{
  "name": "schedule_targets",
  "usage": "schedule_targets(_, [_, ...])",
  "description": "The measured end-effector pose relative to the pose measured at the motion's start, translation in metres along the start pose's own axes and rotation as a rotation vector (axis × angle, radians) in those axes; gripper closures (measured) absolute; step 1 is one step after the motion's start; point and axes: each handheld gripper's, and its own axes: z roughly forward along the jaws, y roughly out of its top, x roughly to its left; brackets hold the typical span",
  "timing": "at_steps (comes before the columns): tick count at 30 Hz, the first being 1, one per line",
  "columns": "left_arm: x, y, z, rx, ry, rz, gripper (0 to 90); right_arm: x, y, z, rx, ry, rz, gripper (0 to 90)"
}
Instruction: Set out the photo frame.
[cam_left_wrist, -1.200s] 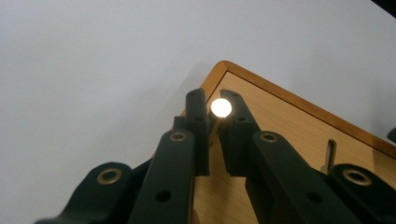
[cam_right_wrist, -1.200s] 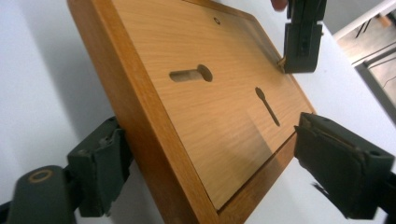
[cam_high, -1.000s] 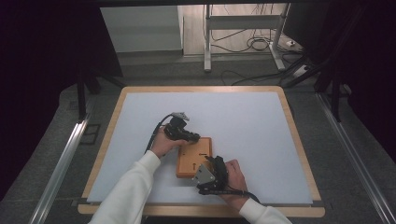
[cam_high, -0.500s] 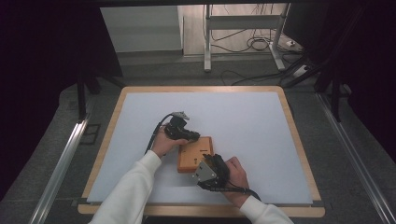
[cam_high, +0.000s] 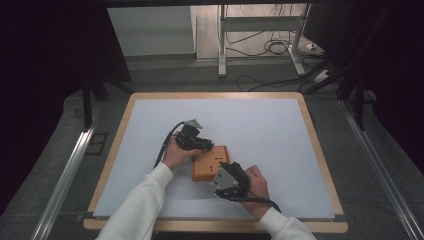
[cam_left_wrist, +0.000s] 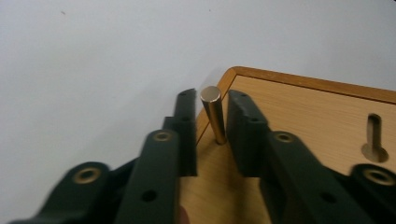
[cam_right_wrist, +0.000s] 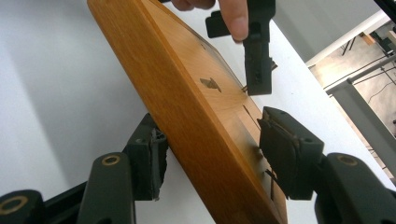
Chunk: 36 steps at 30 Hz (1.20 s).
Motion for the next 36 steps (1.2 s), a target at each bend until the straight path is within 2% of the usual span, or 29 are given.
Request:
schedule_targets(1, [0.000,0.000,0.000,0.000,0.000,0.000,67.0,0.000,0.000,0.000,0.001,0.000,0.000,43.0])
schedule_targets(2, [0.000,-0.001,-0.008,-0.018,0.031,0.008,63.7,0.000,0.000,0.000,0.002,-0.001,0.000,43.0])
schedule_targets(5, [-0.001,-0.004,-0.017,-0.039,0.055,0.008,55.3,0.001,0.000,0.001,0.005,0.001,-0.005,42.8])
schedule_targets(6, [-0.002,-0.008,-0.026,-0.055,0.074,0.006,51.9,0.001,0.000,0.001,0.007,0.002,-0.007,42.8])
schedule_targets(7, [-0.002,-0.008,-0.026,-0.055,0.074,0.006,48.4,0.001,0.000,0.001,0.007,0.002,-0.007,42.8])
schedule_targets(8, [-0.004,-0.015,-0.036,-0.067,0.097,0.006,46.8,0.001,0.000,0.002,0.009,0.003,-0.007,42.8])
schedule_targets(9, [-0.004,-0.015,-0.036,-0.067,0.097,0.006,46.1,0.001,0.000,0.002,0.009,0.003,-0.007,42.8])
schedule_targets(11, [-0.006,-0.023,-0.047,-0.091,0.129,0.004,45.9,0.000,0.000,0.002,0.011,0.012,-0.001,42.5])
schedule_targets(13, [-0.009,-0.033,-0.058,-0.109,0.142,-0.010,45.4,-0.001,0.000,0.002,0.010,0.015,0.001,42.5])
schedule_targets(17, [-0.014,-0.052,-0.080,-0.107,0.171,0.011,42.2,-0.001,0.001,0.002,0.016,0.012,0.003,42.5])
schedule_targets(21, [-0.017,-0.064,-0.089,-0.107,0.184,0.011,40.7,-0.001,0.002,0.003,0.019,0.012,0.003,42.5])
schedule_targets(22, [-0.020,-0.073,-0.094,-0.103,0.193,0.011,40.6,-0.002,0.003,0.003,0.022,0.014,0.005,42.5])
schedule_targets(25, [-0.023,-0.082,-0.098,-0.094,0.205,0.016,40.3,-0.003,0.002,0.002,0.028,0.016,0.007,42.8])
schedule_targets(26, [-0.025,-0.092,-0.102,-0.091,0.217,0.018,40.3,-0.003,0.002,0.001,0.032,0.015,0.002,43.1])
schedule_targets(28, [-0.027,-0.102,-0.106,-0.086,0.225,0.021,40.4,-0.005,0.002,0.000,0.033,0.012,0.005,43.6])
schedule_targets(31, [-0.028,-0.110,-0.109,-0.072,0.221,0.024,40.4,-0.009,0.002,-0.001,0.036,0.014,0.011,44.4])
schedule_targets(36, [-0.027,-0.112,-0.110,-0.071,0.215,0.017,40.2,-0.016,0.006,-0.001,0.041,0.024,0.011,45.3])
